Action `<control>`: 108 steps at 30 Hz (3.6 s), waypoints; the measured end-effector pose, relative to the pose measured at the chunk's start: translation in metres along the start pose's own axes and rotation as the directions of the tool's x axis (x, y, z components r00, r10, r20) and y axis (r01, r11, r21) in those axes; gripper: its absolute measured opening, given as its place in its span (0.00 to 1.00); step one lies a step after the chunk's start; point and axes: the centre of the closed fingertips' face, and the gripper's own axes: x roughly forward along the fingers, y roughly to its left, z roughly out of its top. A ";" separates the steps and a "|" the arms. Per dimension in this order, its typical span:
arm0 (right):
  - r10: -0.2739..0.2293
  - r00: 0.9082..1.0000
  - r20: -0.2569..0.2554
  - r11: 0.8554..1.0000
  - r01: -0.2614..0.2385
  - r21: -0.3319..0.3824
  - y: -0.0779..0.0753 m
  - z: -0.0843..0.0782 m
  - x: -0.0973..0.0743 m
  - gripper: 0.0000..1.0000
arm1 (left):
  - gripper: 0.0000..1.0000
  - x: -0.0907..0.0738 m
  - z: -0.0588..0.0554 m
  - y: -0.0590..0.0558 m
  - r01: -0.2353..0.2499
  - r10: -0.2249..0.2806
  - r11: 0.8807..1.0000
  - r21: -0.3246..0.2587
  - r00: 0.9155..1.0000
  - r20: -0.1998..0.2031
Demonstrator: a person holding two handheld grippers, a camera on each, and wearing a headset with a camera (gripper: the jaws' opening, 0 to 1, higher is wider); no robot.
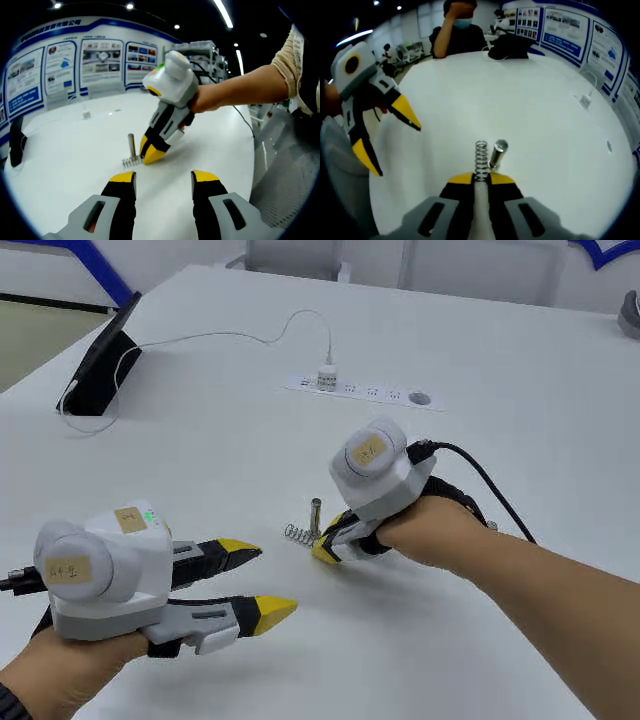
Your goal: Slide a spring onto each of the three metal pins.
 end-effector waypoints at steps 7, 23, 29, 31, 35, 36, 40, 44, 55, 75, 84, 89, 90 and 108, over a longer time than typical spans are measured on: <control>0.022 1.000 -0.007 0.999 -0.023 -0.031 0.011 -0.002 -0.009 0.12 | 0.45 0.000 -0.002 0.000 0.004 -0.004 1.000 0.002 1.000 -0.003; 0.093 0.995 -0.026 0.981 -0.096 -0.170 0.038 -0.008 -0.055 0.12 | 0.44 0.008 0.007 -0.014 0.038 -0.038 0.999 0.033 0.999 -0.003; 0.128 0.991 -0.049 0.965 -0.136 -0.223 0.051 -0.014 -0.070 0.12 | 0.43 0.015 0.010 -0.023 0.071 -0.071 0.996 0.058 0.997 -0.008; 0.132 0.990 -0.053 0.962 -0.141 -0.235 0.053 -0.015 -0.073 0.12 | 0.41 0.016 0.010 -0.026 0.078 -0.078 0.995 0.067 0.997 -0.009; 0.162 0.985 -0.062 0.951 -0.173 -0.256 0.060 -0.017 -0.079 0.12 | 0.39 0.017 0.011 -0.028 0.092 -0.092 0.992 0.084 0.996 -0.013; 0.167 0.984 -0.065 0.949 -0.178 -0.261 0.062 -0.018 -0.081 0.12 | 0.38 0.018 0.011 -0.029 0.096 -0.095 0.992 0.087 0.995 -0.014; 0.187 0.979 -0.080 0.936 -0.203 -0.287 0.068 -0.019 -0.085 0.12 | 0.34 0.019 0.011 -0.035 0.117 -0.116 0.988 0.098 0.993 -0.020; 0.206 0.974 -0.096 0.924 -0.225 -0.309 0.075 -0.020 -0.088 0.12 | 0.29 0.021 0.012 -0.042 0.142 -0.140 0.983 0.114 0.990 -0.025; 0.230 0.965 -0.126 0.899 -0.260 -0.351 0.084 -0.022 -0.093 0.12 | 0.18 0.025 0.010 -0.054 0.181 -0.174 0.965 0.191 0.983 -0.054; 0.235 0.968 -0.086 0.888 -0.250 -0.386 0.093 -0.004 -0.110 0.12 | 0.12 0.027 0.008 -0.057 0.188 -0.173 0.951 0.245 0.982 -0.078; 0.247 0.968 -0.040 0.891 -0.244 -0.382 0.096 0.010 -0.112 0.12 | 0.11 0.026 0.009 -0.059 0.193 -0.180 0.951 0.243 0.981 -0.077; 0.249 0.968 -0.022 0.892 -0.239 -0.385 0.099 0.015 -0.112 0.12 | 0.11 0.026 0.009 -0.060 0.194 -0.181 0.952 0.237 0.981 -0.076; 0.252 0.968 -0.015 0.892 -0.238 -0.384 0.100 0.017 -0.112 0.12 | 0.11 0.026 0.010 -0.060 0.195 -0.182 0.952 0.235 0.980 -0.075; 0.266 0.963 0.051 0.903 -0.231 -0.361 0.105 0.032 -0.107 0.12 | 0.11 0.026 0.013 -0.058 0.185 -0.179 0.964 0.191 0.983 -0.050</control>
